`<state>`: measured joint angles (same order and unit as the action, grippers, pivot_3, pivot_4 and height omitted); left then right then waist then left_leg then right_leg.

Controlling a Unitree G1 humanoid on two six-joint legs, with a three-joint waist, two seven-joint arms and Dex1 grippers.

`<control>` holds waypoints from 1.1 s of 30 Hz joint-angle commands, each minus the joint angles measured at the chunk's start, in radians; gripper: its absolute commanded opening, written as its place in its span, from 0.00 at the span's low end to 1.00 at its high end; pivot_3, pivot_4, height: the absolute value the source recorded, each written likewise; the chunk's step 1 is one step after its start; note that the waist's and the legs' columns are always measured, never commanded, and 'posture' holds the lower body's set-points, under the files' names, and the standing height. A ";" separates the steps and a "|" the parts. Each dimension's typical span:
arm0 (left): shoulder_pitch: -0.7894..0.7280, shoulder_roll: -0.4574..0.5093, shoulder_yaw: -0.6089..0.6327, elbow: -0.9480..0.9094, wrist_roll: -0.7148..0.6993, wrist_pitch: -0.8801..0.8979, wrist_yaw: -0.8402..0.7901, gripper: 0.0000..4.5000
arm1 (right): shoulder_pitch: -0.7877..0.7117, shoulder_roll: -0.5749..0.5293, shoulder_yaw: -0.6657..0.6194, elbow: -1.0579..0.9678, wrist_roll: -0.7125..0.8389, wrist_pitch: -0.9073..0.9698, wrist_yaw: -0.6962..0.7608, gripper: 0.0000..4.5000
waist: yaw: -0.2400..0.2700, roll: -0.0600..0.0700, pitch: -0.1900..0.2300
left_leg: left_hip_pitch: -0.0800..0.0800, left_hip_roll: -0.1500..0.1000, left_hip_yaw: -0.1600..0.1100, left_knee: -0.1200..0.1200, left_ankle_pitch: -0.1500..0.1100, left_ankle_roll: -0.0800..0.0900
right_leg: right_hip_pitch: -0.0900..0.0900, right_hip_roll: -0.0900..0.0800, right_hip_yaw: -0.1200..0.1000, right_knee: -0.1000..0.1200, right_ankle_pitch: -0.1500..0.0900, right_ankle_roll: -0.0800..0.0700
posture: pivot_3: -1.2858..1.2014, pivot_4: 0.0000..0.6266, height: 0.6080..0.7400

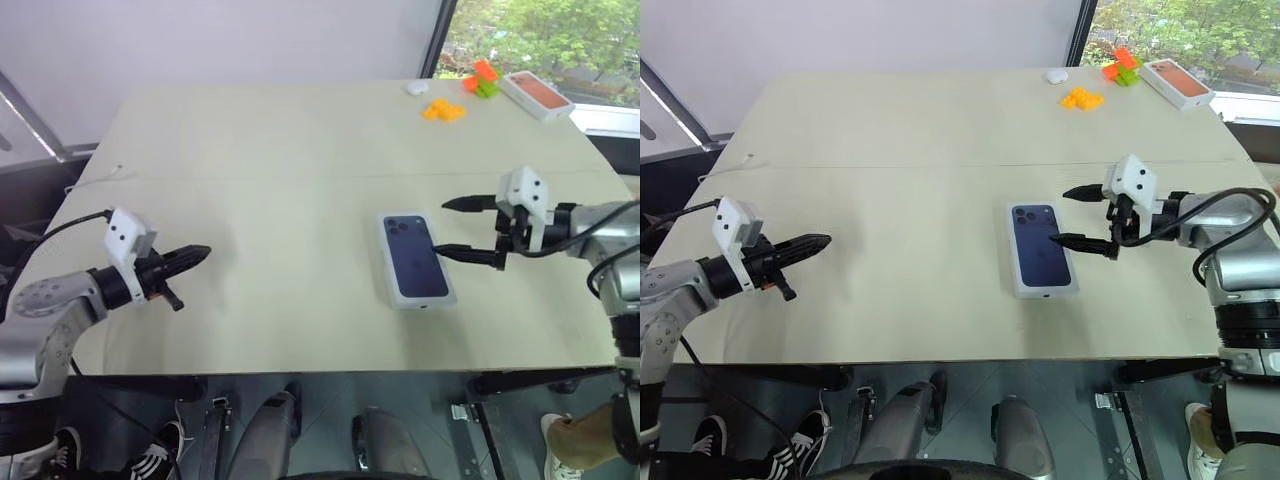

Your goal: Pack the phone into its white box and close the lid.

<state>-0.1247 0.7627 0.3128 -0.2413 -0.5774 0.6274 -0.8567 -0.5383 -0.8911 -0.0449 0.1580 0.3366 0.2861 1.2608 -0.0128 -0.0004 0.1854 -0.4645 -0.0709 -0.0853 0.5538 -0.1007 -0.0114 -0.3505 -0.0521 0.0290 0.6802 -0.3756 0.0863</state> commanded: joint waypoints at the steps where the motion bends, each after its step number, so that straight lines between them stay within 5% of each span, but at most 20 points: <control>1: -0.022 0.012 0.031 0.003 -0.019 0.014 0.016 0.06 | -0.026 -0.002 -0.010 -0.032 0.007 0.010 -0.007 1.00 | 0.000 0.000 0.000 | 0.000 0.000 0.000 0.000 0.000 0.000 | 0.000 0.000 0.000 0.000 0.000 0.000 | 0.52 0.24 1.00; 6: -0.047 0.015 0.032 0.033 -0.011 0.014 0.031 0.52 | -0.033 0.002 -0.005 -0.025 0.002 0.013 -0.013 1.00 | 0.000 0.000 0.000 | 0.000 0.000 0.000 -0.001 0.000 0.000 | 0.000 0.000 0.000 0.000 0.000 0.001 | 0.52 0.24 1.00; 7: -0.054 0.013 0.036 0.039 -0.027 0.029 0.031 0.52 | -0.036 0.004 -0.005 -0.025 0.006 0.025 -0.015 1.00 | 0.000 0.000 0.000 | 0.000 0.000 0.000 -0.001 0.000 0.000 | 0.000 0.000 0.000 0.000 0.000 0.001 | 0.52 0.24 1.00; 9: -0.057 -0.009 0.054 0.028 -0.051 0.006 0.026 0.45 | -0.036 0.008 -0.005 -0.025 0.009 0.029 -0.016 1.00 | 0.000 0.000 0.000 | 0.000 0.000 0.000 0.000 0.000 0.000 | 0.000 0.000 0.000 0.000 0.000 0.001 | 0.52 0.24 1.00; 13: -0.047 0.000 0.050 0.009 -0.043 0.009 0.044 0.02 | -0.036 0.011 -0.005 -0.025 0.002 0.018 -0.019 1.00 | 0.000 0.000 0.000 | 0.000 0.000 0.001 0.000 0.000 0.000 | 0.000 0.000 0.000 0.000 0.001 0.002 | 0.52 0.24 1.00; 17: -0.048 0.022 -0.004 0.023 0.006 -0.018 0.036 0.01 | -0.039 0.016 -0.004 -0.017 -0.002 0.012 -0.022 1.00 | 0.000 0.000 0.000 | 0.000 0.000 0.001 0.000 0.000 0.000 | 0.000 0.000 0.000 0.001 0.002 0.003 | 0.52 0.24 1.00; 20: -0.040 0.016 0.006 0.034 0.000 -0.009 0.038 0.19 | -0.040 0.022 -0.005 -0.014 0.000 0.013 -0.024 1.00 | 0.000 0.000 0.000 | 0.000 0.000 0.001 0.000 0.000 0.000 | 0.000 0.000 0.000 0.001 0.001 0.002 | 0.52 0.24 1.00; 27: -0.008 0.028 0.045 -0.003 -0.028 0.010 0.042 0.96 | -0.022 0.007 -0.009 -0.014 0.001 0.011 -0.007 1.00 | 0.000 0.000 0.000 | 0.000 0.000 0.001 -0.001 0.000 0.000 | -0.001 0.000 0.000 0.001 0.001 0.003 | 0.52 0.24 1.00; 33: 0.007 0.063 0.097 -0.014 -0.096 0.054 -0.001 0.98 | 0.009 -0.021 -0.029 -0.026 0.010 0.018 0.013 1.00 | 0.000 0.000 0.000 | 0.000 0.000 0.001 0.000 0.000 0.000 | -0.001 0.000 0.000 0.001 0.000 0.001 | 0.52 0.24 1.00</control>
<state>-0.1234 0.8034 0.3722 -0.2204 -0.6507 0.6829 -0.8344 -0.5294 -0.8869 -0.0390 0.1593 0.3294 0.3069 1.2645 -0.0130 -0.0005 0.1854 -0.4645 -0.0708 -0.0846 0.5534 -0.1006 -0.0113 -0.3511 -0.0521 0.0295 0.6808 -0.3753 0.0869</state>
